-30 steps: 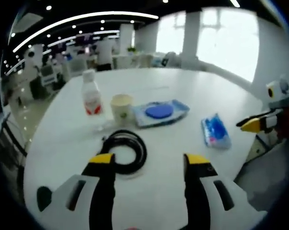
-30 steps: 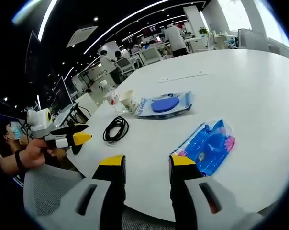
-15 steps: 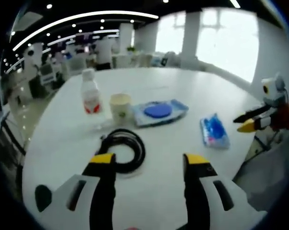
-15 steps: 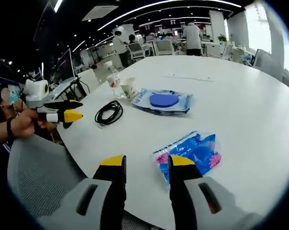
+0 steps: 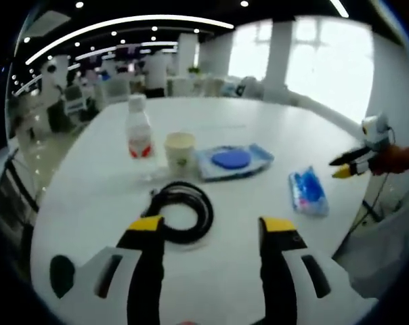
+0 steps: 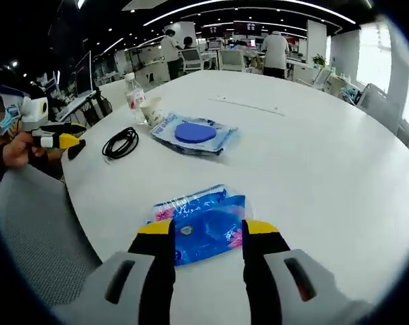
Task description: Arrange the tabletop items into an orderly group along one side of the table until the central work area is clear of visible clutter.
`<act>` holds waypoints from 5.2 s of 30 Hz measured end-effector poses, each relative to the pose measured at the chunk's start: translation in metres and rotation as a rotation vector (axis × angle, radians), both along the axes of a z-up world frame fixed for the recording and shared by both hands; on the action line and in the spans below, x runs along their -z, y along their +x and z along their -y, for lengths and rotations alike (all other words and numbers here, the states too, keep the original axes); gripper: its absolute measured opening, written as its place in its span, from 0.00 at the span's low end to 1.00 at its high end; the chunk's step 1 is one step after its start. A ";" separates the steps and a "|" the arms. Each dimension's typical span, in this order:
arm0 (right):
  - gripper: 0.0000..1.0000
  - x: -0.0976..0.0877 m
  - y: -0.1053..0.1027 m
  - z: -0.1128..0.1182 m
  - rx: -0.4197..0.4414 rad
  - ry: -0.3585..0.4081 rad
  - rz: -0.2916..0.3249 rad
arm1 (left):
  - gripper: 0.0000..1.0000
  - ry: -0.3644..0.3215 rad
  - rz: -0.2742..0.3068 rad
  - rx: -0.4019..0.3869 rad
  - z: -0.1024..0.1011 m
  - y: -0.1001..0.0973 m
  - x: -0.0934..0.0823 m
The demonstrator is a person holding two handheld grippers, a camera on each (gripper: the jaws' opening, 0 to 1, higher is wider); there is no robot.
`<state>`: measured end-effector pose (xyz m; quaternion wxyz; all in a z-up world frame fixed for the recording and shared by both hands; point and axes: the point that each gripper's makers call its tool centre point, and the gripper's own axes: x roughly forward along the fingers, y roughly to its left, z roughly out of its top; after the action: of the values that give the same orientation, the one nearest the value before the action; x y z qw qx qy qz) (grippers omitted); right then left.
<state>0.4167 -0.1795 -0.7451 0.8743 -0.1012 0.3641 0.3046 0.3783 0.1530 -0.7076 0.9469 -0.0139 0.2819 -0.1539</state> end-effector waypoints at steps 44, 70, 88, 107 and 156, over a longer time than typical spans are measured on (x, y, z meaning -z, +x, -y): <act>0.01 0.045 0.040 0.037 0.217 0.055 -0.137 | 0.49 -0.007 -0.028 -0.129 -0.033 0.001 0.008; 0.01 0.006 0.092 0.088 0.518 0.108 -0.020 | 0.49 -0.012 -0.029 -0.124 -0.031 0.001 0.009; 0.01 0.003 0.125 0.067 0.553 0.086 -0.045 | 0.49 0.006 -0.057 -0.109 -0.030 -0.002 0.016; 0.01 0.018 0.139 0.067 0.571 0.047 -0.095 | 0.48 0.031 -0.095 -0.142 -0.039 -0.005 0.029; 0.30 -0.006 0.140 0.065 0.530 0.100 -0.007 | 0.48 0.012 -0.086 -0.154 -0.041 -0.004 0.025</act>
<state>0.5563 -0.2441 -0.7395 0.9262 0.0419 0.3656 0.0828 0.3745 0.1938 -0.7327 0.9430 -0.0365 0.3213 -0.0781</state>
